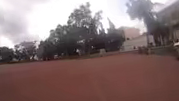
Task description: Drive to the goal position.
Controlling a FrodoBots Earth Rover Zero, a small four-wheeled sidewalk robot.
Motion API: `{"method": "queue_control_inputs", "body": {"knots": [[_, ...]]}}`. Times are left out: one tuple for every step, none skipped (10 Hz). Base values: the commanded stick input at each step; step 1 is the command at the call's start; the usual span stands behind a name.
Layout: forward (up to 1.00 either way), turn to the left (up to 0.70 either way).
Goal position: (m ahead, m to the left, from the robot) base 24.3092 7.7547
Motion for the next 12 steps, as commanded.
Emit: {"method": "queue_control_inputs", "body": {"knots": [[0.70, -0.26], [0.70, -0.31], [0.70, -0.17], [0.70, -0.03], [0.70, 0.00], [0.70, 0.00], [0.70, 0.00], [0.70, 0.00], [0.70, 0.00], [0.70, 0.00], [0.70, 0.00], [0.70, 0.00]]}}
